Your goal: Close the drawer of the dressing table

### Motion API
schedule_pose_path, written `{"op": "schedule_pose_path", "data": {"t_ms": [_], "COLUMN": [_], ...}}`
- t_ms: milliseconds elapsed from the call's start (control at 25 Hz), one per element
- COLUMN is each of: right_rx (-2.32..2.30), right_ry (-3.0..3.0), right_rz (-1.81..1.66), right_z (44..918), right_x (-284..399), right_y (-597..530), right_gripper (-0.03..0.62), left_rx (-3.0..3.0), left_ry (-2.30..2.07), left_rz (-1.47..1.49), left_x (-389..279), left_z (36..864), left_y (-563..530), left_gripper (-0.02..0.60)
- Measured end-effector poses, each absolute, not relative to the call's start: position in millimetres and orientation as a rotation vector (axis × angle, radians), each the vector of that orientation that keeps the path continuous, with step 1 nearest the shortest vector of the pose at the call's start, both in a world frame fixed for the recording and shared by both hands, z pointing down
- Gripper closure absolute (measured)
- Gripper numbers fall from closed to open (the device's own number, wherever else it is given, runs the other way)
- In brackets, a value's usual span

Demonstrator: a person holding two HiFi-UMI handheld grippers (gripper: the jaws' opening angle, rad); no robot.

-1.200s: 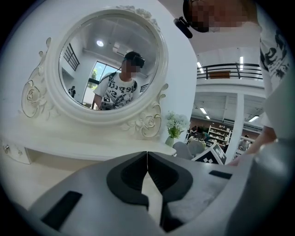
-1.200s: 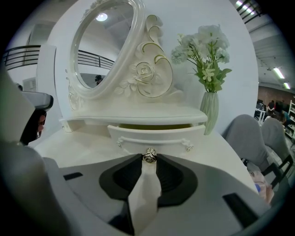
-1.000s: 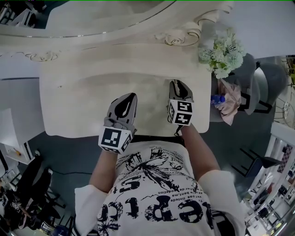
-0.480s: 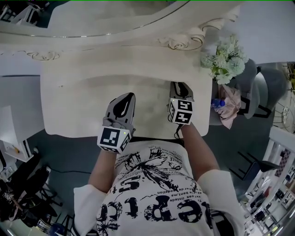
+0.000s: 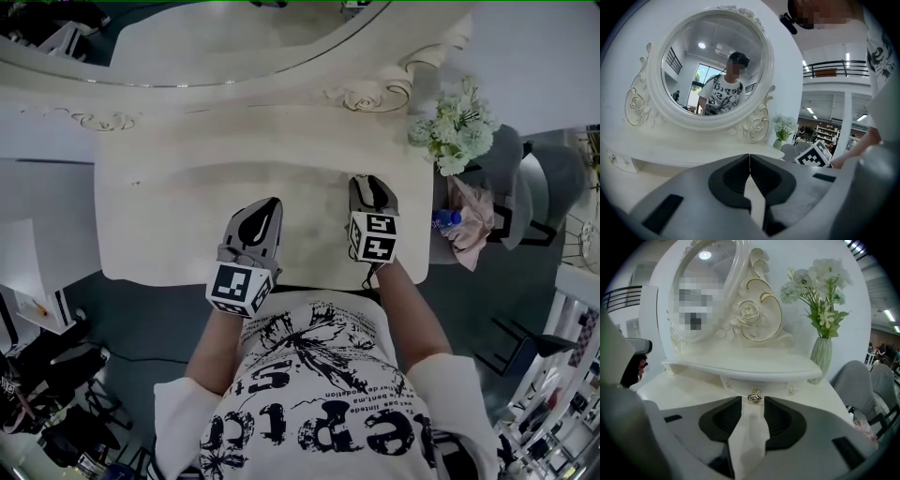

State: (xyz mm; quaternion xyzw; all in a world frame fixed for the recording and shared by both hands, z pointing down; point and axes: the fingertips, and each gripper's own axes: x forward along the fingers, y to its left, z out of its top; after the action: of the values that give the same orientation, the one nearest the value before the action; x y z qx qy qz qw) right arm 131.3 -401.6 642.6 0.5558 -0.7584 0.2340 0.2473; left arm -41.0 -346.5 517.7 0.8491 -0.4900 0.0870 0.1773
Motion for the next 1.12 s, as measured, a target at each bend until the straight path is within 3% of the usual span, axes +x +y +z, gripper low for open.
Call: {"op": "schedule_pose_path", "data": {"t_ms": [280, 360, 560, 1120], "right_rx": [1.566, 1.585, 1.585, 1.514], "right_ry": [-2.169, -2.247, -2.406, -2.623], "right_rz": [0.567, 0.457, 0.254, 0.158], "right_z": [581, 548, 485, 400], "right_x": [132, 130, 119, 96], "right_y": [-380, -378, -368, -335], "right_gripper": [0.464, 0.549, 0.564, 0.577], "left_rx": [2.436, 2.454, 2.502, 2.662], "left_ry": [-1.391, -1.389, -1.393, -1.506], "left_rz": [0.239, 0.228, 0.210, 0.162], "left_x": [-37, -36, -40, -53], "left_z": [501, 493, 473, 402], "left_y": [-341, -339, -330, -322], "left_gripper": [0.563, 0.563, 0.563, 0.563]}}
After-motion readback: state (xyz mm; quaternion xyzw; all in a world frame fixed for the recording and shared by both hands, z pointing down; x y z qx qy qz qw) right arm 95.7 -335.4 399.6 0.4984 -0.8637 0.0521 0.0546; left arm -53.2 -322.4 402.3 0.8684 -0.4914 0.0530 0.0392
